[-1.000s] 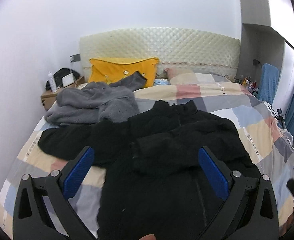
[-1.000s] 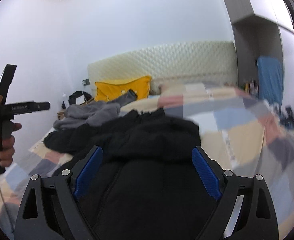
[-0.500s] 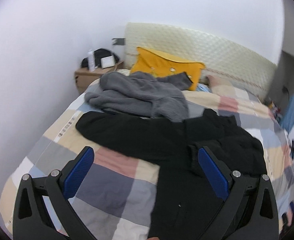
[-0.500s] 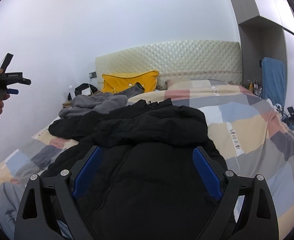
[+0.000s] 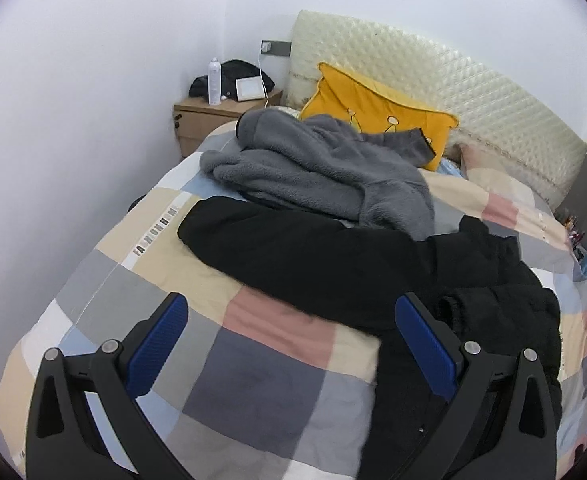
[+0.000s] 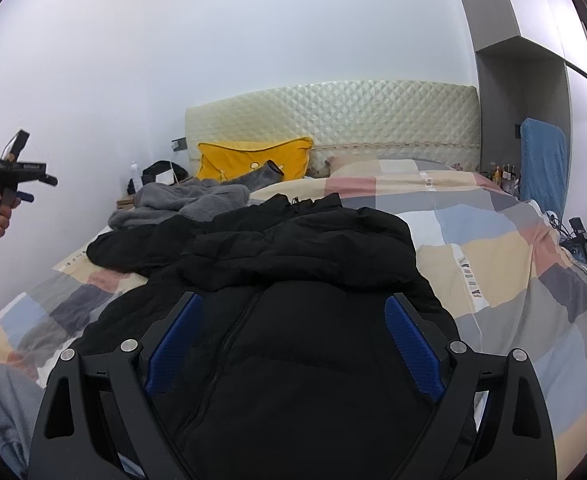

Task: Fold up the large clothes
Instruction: 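Move the left tool to the other sleeve cuff of the jacket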

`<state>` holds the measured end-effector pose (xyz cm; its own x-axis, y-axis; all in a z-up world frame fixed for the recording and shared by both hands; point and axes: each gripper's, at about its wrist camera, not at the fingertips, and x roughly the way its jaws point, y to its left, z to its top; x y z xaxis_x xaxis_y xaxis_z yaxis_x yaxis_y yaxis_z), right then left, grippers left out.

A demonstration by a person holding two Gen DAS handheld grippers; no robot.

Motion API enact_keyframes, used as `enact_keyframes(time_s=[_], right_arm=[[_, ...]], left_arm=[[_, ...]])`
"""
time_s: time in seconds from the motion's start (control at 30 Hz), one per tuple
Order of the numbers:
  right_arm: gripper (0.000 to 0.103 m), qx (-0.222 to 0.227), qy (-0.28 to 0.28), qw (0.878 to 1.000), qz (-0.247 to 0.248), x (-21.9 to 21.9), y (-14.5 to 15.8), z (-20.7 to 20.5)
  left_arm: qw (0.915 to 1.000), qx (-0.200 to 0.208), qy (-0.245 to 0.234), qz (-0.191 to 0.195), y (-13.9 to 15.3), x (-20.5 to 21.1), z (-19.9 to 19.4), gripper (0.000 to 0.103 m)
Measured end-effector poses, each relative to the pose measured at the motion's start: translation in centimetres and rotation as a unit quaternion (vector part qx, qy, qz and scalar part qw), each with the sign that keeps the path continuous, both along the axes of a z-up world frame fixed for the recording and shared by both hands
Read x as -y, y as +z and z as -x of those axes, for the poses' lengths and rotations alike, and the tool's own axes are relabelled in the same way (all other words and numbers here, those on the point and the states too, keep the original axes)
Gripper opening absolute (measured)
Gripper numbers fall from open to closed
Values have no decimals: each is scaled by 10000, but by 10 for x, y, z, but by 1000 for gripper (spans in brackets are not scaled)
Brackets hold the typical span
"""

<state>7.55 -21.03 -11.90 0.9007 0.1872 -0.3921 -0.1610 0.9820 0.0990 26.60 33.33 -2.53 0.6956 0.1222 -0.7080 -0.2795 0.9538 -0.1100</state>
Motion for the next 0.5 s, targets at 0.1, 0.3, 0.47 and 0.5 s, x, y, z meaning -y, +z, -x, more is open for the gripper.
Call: enact_keyframes(time_s=[0.1, 0.3, 0.47, 0.5], right_arm=[[92, 37, -78, 10000, 38, -5, 0, -5], [97, -248, -281, 9990, 243, -11, -11, -21], [99, -569, -424, 9969, 338, -14, -24, -40], [99, -644, -444, 9964, 325, -15, -26, -44]], left_arm=[[9998, 1, -2, 213, -11, -18, -14, 103], [9960, -17, 327, 829, -54, -70, -48, 103], [9871, -153, 692, 1437, -102, -120, -76, 103], [9850, -155, 721, 1563, -111, -126, -79, 103]])
